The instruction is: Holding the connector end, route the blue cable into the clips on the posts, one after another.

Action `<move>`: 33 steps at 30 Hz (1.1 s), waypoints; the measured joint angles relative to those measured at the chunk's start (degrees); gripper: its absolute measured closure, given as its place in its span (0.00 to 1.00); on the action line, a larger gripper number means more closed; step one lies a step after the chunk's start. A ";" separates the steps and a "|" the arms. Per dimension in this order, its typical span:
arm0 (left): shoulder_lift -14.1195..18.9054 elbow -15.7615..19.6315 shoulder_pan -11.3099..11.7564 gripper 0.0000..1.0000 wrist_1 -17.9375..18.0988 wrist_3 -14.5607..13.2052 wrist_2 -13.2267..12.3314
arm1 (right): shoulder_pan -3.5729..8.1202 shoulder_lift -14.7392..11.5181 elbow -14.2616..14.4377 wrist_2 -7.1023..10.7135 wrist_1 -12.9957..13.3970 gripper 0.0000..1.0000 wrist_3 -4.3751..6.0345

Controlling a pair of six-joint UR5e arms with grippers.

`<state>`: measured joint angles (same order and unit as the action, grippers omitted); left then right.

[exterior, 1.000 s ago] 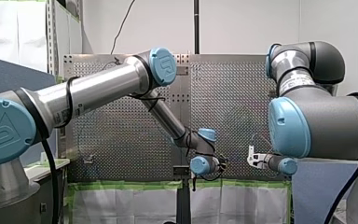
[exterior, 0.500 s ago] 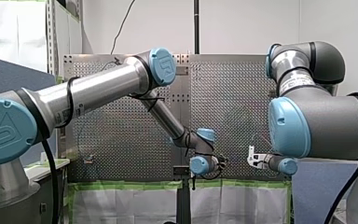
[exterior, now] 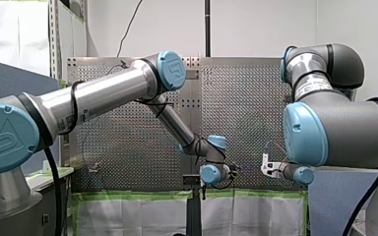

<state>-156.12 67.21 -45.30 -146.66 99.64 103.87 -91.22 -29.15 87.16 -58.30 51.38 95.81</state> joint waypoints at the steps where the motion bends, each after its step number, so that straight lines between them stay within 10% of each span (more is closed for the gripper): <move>1: 0.00 0.00 0.02 0.00 0.01 -0.02 0.07 | -0.02 0.00 -0.01 0.01 0.01 1.00 0.00; 33: 0.03 -0.01 0.30 0.00 -2.14 0.33 2.89 | -0.02 0.17 0.00 0.12 0.04 1.00 0.05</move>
<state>-156.09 67.21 -45.00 -148.81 99.97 106.77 -91.24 -28.98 87.16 -58.18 51.43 95.86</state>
